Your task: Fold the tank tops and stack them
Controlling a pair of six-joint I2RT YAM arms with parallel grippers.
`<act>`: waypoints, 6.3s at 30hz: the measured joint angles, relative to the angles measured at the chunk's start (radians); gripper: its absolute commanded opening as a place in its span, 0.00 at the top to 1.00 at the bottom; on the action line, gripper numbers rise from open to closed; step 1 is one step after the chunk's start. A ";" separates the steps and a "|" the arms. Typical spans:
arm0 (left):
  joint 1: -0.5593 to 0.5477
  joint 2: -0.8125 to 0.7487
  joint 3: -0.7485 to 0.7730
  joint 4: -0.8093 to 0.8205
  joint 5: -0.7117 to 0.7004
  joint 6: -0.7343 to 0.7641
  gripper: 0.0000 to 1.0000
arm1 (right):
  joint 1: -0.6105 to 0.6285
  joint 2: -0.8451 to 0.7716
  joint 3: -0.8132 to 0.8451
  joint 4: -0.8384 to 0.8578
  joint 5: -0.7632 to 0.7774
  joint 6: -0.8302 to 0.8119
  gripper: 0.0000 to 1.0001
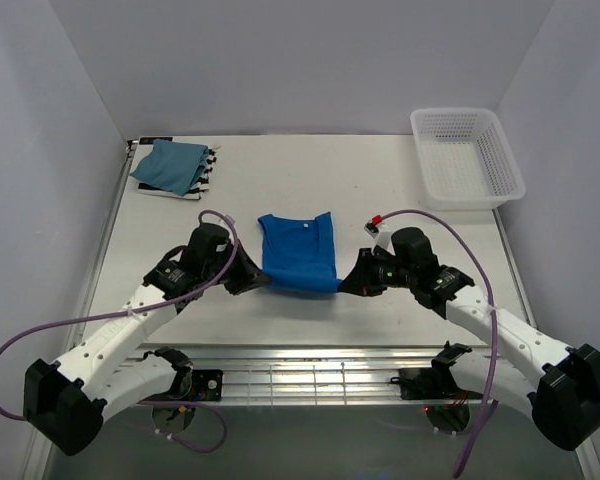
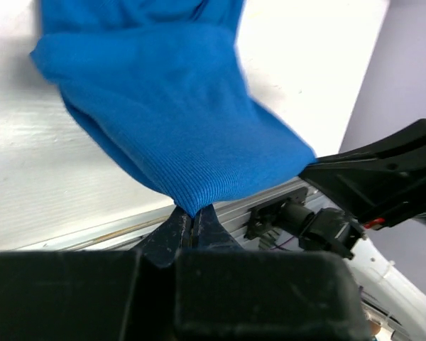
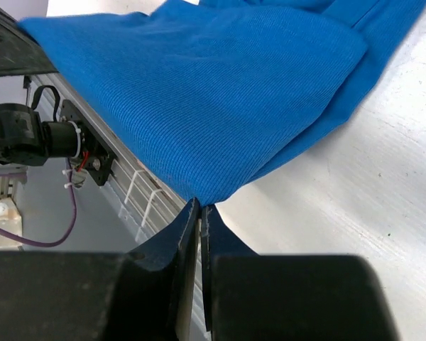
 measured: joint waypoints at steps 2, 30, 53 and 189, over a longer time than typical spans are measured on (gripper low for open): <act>-0.001 0.021 0.064 -0.011 -0.012 0.006 1.00 | 0.000 0.000 0.027 -0.028 0.008 0.007 0.92; 0.290 0.864 0.630 0.053 0.020 0.155 1.00 | -0.206 0.851 0.823 -0.082 -0.041 -0.086 0.92; 0.322 1.003 0.680 0.020 0.060 0.280 0.02 | -0.211 0.862 0.780 -0.078 0.013 -0.174 0.10; 0.565 1.105 1.199 0.163 -0.474 1.501 1.00 | -0.219 0.327 0.200 -0.062 0.354 -0.436 0.10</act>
